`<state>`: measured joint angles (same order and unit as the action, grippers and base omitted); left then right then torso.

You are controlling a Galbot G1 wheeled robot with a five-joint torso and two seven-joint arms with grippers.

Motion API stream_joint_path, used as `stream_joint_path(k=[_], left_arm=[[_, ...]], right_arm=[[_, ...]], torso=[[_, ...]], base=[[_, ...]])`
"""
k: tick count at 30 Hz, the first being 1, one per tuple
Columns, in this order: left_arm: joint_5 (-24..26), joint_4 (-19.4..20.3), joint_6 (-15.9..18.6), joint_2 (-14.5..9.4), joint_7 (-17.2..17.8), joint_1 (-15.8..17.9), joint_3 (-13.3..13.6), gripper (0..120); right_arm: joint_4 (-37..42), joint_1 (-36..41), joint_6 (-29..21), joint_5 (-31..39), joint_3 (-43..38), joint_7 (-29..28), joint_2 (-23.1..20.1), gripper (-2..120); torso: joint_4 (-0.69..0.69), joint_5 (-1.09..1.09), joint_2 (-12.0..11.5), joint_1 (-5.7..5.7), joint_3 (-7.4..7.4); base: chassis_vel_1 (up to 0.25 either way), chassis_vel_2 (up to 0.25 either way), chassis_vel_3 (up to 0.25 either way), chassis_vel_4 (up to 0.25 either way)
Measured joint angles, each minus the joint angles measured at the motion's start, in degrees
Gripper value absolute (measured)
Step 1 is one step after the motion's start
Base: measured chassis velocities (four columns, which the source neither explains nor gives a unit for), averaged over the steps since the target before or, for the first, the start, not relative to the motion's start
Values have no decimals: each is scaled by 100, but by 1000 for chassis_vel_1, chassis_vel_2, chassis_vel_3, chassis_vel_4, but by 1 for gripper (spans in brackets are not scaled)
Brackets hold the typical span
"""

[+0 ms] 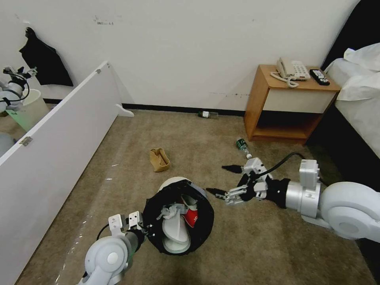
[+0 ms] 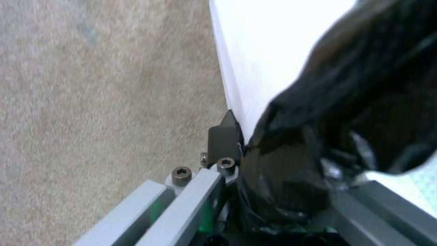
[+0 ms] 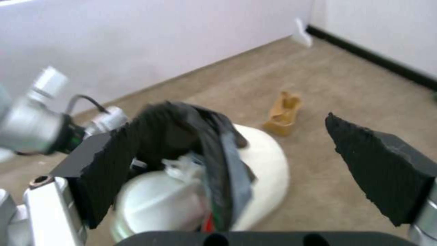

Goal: Pick up the trash bin and place the garbage on the floor into it.

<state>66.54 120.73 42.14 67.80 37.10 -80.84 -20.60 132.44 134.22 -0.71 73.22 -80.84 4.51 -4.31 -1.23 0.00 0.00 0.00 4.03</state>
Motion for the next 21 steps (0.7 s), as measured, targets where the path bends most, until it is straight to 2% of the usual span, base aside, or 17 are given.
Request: stream_joint_path(k=[3, 4, 7, 9, 12, 13, 15, 16, 18, 19, 21], left_arm=[[4, 231, 0, -37, 1, -29, -69, 0], [4, 231, 0, -37, 1, -29, -69, 0], [18, 465, -1, -113, -5, -86, -167, 0], [18, 500, -1, -121, -17, -100, -183, 0], [-24, 735, -1, -146, -114, -190, -291, 0], [-24, 735, -1, -146, -114, -190, -291, 0], [-186, 883, 0, -110, -201, -246, -325, 0], [-186, 883, 0, -110, -201, -246, -325, 0], [-279, 1022, -1, -67, -233, -297, -334, 0], [-279, 1022, -1, -67, -233, -297, -334, 0], [-453, 1171, -1, -27, -313, -365, -362, 0]], right_arm=[[-48, -115, 48, -651, 60, 189, 396, 100], [-48, -115, 48, -651, 60, 189, 396, 100], [-48, -246, 134, -1289, 158, 423, 860, 100], [-36, -261, 141, -1345, 174, 440, 922, 100], [80, -454, 184, -1748, 316, 594, 1523, 100], [80, -454, 184, -1748, 316, 594, 1523, 100], [190, -640, 236, -2053, 412, 751, 2103, 100], [190, -640, 236, -2053, 412, 751, 2103, 100], [280, -743, 313, -2374, 454, 892, 2595, 100], [280, -743, 313, -2374, 454, 892, 2595, 100], [387, -909, 393, -2860, 502, 1142, 3211, 100]], torso=[[2, 0, 0, 0, 0], [2, 0, 0, 0, 0], [1, 0, 0, 0, 0], [1, 0, 0, 0, 0], [1, 0, 0, 0, -1], [1, 0, 0, 0, -1], [1, 0, 0, 0, 0], [1, 0, 0, 0, 0], [0, 0, 0, 0, -1], [0, 0, 0, 0, -1], [0, 0, 0, 0, -1]], base=[[0, 0, 0, 0], [0, 0, 0, 0], [0, 0, 0, 0], [0, 0, 0, 0], [0, 0, 0, 0], [0, 0, 0, 0], [0, 0, 0, 0], [0, 0, 0, 0], [0, 0, 0, 0], [0, 0, 0, 0], [0, 0, 0, 0]])
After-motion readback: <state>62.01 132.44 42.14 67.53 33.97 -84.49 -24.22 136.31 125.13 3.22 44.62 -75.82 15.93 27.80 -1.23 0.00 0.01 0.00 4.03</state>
